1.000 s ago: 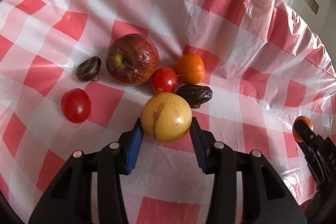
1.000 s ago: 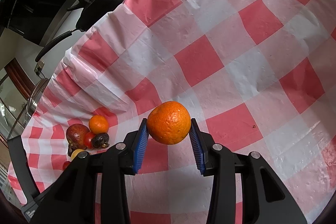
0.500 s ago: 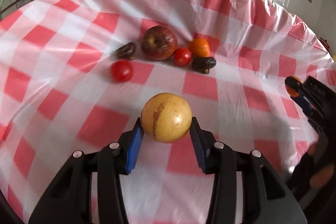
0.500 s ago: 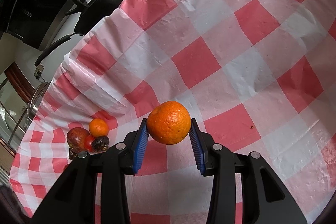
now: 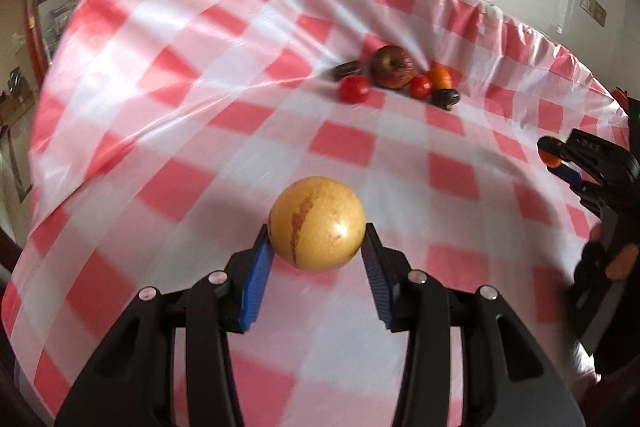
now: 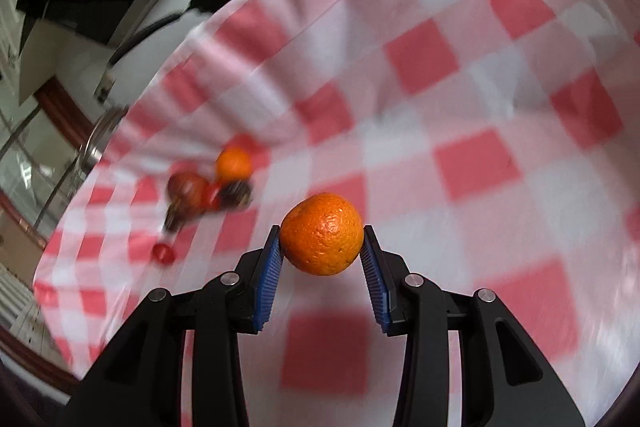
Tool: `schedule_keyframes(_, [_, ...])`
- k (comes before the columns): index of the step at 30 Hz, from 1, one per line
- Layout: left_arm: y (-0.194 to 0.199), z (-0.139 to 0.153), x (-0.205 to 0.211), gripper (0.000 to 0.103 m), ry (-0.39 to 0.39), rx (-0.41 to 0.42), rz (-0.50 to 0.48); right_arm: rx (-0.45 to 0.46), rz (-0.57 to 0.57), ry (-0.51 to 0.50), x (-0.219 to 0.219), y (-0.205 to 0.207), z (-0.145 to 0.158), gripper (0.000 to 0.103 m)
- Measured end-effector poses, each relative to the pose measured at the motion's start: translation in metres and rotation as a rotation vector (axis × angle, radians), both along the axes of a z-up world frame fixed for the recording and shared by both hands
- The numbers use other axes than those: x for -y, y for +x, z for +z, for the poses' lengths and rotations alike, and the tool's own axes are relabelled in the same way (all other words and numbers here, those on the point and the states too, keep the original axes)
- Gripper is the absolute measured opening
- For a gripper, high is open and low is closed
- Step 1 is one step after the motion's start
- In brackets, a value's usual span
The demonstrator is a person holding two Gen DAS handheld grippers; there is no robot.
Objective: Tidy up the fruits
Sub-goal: 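Carry the orange and yellow fruit in both tools over the white box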
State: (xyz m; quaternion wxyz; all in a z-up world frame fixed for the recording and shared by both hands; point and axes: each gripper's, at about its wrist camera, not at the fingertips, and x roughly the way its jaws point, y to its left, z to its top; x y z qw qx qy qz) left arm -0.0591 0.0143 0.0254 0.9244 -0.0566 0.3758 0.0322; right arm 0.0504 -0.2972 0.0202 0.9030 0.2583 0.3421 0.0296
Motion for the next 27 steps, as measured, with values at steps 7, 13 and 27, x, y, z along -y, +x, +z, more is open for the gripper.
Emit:
schedule_keyframes(7, [-0.048,-0.004,-0.045,0.045,-0.028,0.002,0.056,-0.049,0.126,0.021,-0.074,-0.058,0.003,0.04])
schedule_keyframes(13, [-0.084,-0.005,-0.086,0.045,-0.071,0.014,0.106,-0.041,0.251,-0.016,-0.134,-0.103,0.008,0.04])
schedule_keyframes(27, [-0.183,-0.008,-0.167,0.045,-0.076,0.079,0.199,0.005,0.54,-0.198,-0.237,-0.188,0.018,0.04])
